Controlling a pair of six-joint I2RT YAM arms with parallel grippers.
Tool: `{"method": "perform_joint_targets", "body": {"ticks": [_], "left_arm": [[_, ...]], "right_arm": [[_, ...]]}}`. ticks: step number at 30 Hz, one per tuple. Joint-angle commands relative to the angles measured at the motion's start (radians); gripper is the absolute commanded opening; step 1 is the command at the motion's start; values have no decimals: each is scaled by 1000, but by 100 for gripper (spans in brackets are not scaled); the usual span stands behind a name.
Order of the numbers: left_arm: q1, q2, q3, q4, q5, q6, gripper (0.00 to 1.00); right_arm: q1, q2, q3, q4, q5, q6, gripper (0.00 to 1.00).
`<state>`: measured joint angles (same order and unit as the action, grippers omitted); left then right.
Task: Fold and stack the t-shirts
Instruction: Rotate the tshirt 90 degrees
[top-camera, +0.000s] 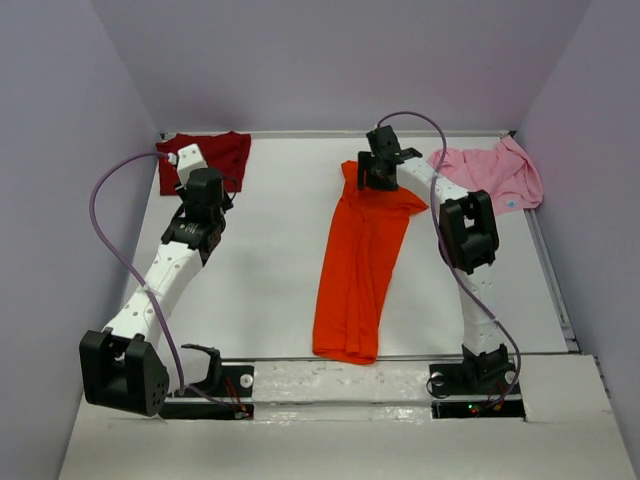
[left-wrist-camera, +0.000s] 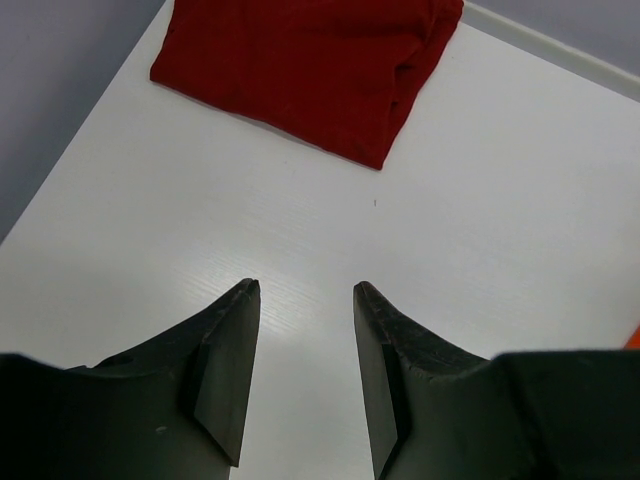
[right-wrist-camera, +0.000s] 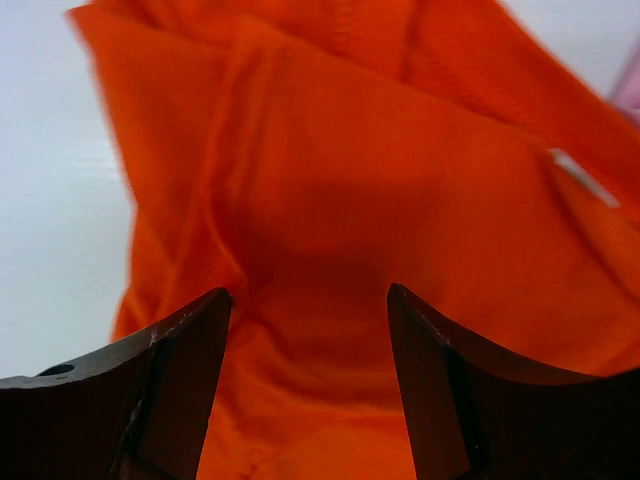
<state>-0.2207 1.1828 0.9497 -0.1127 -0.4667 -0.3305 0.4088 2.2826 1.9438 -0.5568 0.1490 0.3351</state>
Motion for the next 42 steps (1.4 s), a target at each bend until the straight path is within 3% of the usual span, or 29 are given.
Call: {"method": "perform_joint_targets", "body": {"ticks": [1, 10, 16, 23, 30, 36, 42], "left_arm": [[4, 0, 26, 36, -1, -8, 52], [4, 9, 24, 36, 16, -12, 52], [4, 12, 26, 36, 14, -13, 52], [4, 14, 23, 35, 20, -15, 52], [4, 14, 23, 38, 25, -18, 52], [4, 17, 21, 36, 22, -15, 52], [4, 15, 21, 45, 40, -19, 52]], "right_arm": [[-53, -18, 63, -25, 27, -30, 70], [-103, 66, 102, -34, -49, -39, 70], [-103, 214, 270, -92, -369, 4, 70], [-103, 316, 385, -80, -545, 48, 70], [-103, 353, 454, 37, -739, 88, 71], [-103, 380, 546, 66, -789, 102, 71], [-103, 201, 500, 67, -743, 35, 71]]}}
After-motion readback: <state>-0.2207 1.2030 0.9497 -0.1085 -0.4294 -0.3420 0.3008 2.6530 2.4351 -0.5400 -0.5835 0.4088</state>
